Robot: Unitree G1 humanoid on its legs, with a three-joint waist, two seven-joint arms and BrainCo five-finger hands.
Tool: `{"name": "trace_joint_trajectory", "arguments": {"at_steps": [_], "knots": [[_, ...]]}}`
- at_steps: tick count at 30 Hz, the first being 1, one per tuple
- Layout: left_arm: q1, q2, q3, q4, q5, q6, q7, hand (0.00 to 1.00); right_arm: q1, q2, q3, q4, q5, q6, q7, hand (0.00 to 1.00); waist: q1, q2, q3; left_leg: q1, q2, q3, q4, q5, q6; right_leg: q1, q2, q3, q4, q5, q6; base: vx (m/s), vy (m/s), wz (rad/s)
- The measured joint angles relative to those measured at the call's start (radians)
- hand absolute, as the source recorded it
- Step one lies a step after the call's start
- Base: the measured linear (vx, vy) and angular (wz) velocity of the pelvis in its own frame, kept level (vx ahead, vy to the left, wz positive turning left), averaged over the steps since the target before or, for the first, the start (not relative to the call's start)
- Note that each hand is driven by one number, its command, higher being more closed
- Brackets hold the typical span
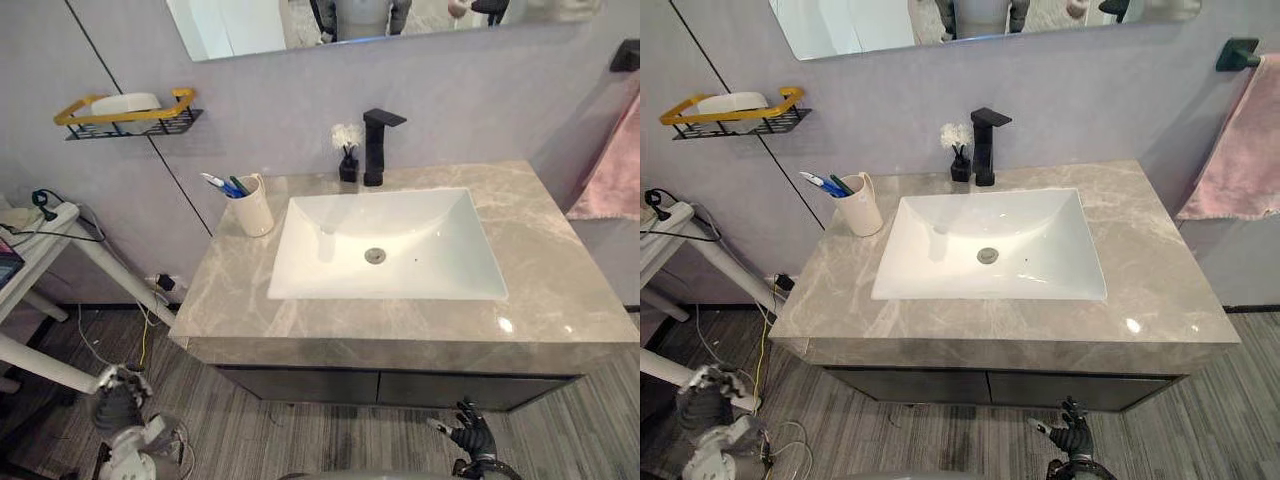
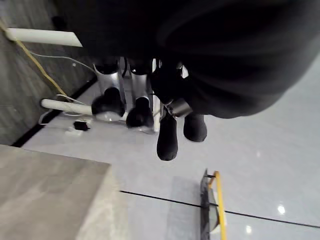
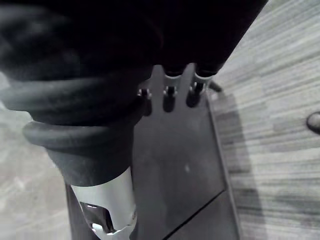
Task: Organize washtable
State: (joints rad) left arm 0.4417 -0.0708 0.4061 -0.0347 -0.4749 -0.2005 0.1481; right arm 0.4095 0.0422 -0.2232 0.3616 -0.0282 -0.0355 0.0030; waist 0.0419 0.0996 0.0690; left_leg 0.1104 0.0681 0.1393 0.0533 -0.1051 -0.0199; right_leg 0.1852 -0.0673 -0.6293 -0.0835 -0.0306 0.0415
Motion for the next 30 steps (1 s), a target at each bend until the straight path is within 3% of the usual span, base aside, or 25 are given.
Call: {"name": "trace_joint_trajectory", "arguments": {"at_steps": [9,17,25,30], "knots": [[-0.02,0.001,-0.116,0.349,-0.01,0.07,-0.082,0.0,0.005,-0.002,0.035,-0.033,0.0,0.001,-0.01,0.0,-0.001,-0.018,-0.045,0.008,0.023,0.038,0.003,0.004,-0.006,-0.051,-0.025,-0.019,0.149,-0.097,0.002,0.05,0.015,0.08],[-0.076,0.016,-0.274,0.645,0.066,0.104,-0.105,0.0,-0.071,-0.011,0.027,0.112,0.0,0.0,-0.031,0.0,-0.004,-0.024,-0.046,0.028,0.029,0.087,-0.017,0.032,-0.05,-0.032,0.005,0.034,0.075,-0.05,-0.014,0.04,-0.01,-0.17],[-0.134,0.031,-0.337,0.808,0.183,0.107,-0.106,0.0,-0.125,-0.044,0.006,0.314,0.0,-0.014,-0.05,0.0,-0.016,-0.03,-0.024,0.044,0.021,0.081,-0.052,0.032,-0.05,0.001,0.037,0.061,-0.019,0.012,-0.021,-0.04,0.024,-0.08],[-0.164,0.066,-0.358,0.841,0.212,0.103,-0.108,0.0,-0.176,-0.046,0.007,0.381,0.0,-0.021,-0.049,0.0,-0.026,-0.05,0.011,0.044,0.027,0.086,-0.055,0.029,-0.049,-0.015,0.038,0.084,-0.021,0.028,-0.02,-0.05,0.048,-0.12]]}}
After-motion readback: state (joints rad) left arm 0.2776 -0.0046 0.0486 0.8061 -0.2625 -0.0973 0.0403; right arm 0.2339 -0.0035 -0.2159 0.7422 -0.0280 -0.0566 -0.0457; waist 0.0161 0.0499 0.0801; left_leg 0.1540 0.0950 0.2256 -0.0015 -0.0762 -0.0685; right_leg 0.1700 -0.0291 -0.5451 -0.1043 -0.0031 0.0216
